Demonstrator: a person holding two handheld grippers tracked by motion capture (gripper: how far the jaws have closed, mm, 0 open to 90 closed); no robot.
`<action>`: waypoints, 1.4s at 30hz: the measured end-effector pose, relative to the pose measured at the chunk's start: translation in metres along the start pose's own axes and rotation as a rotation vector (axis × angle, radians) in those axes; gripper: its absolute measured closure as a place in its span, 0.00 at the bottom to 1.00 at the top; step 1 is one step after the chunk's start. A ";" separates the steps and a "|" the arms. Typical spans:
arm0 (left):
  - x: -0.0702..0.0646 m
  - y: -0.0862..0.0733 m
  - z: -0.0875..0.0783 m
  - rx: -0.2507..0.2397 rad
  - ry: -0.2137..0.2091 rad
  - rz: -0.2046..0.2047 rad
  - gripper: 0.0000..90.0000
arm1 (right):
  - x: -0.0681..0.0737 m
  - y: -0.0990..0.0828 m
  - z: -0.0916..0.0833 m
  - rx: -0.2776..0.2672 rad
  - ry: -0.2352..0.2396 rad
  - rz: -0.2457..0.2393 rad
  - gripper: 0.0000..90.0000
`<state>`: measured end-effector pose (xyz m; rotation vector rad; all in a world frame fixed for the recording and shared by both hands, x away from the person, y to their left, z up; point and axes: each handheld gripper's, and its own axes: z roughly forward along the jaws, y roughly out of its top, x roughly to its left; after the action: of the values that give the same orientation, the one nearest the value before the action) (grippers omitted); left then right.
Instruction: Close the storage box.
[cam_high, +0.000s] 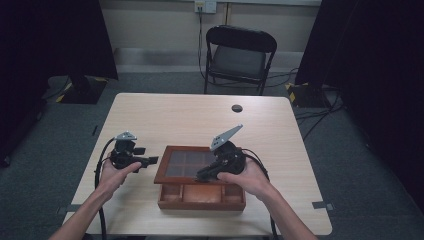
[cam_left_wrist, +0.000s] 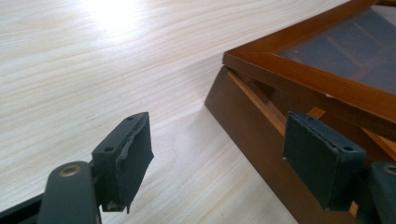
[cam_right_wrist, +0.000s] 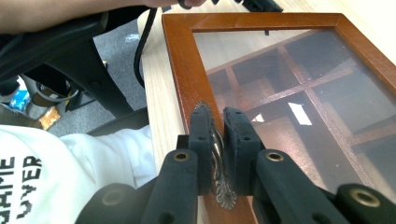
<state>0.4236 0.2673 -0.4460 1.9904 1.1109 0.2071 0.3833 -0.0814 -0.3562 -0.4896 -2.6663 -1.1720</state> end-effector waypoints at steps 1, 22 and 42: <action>0.001 0.000 0.000 0.002 0.002 -0.002 0.26 | 0.000 0.000 0.000 0.004 -0.003 0.003 0.92; 0.007 -0.001 -0.002 -0.001 0.017 -0.019 0.26 | 0.005 -0.016 0.019 0.057 -0.008 0.000 0.92; 0.009 -0.001 0.001 0.007 0.011 -0.035 0.26 | 0.002 -0.035 0.042 0.099 0.001 0.010 0.92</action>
<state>0.4285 0.2735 -0.4494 1.9765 1.1532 0.1962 0.3663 -0.0726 -0.4074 -0.4844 -2.7017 -1.0319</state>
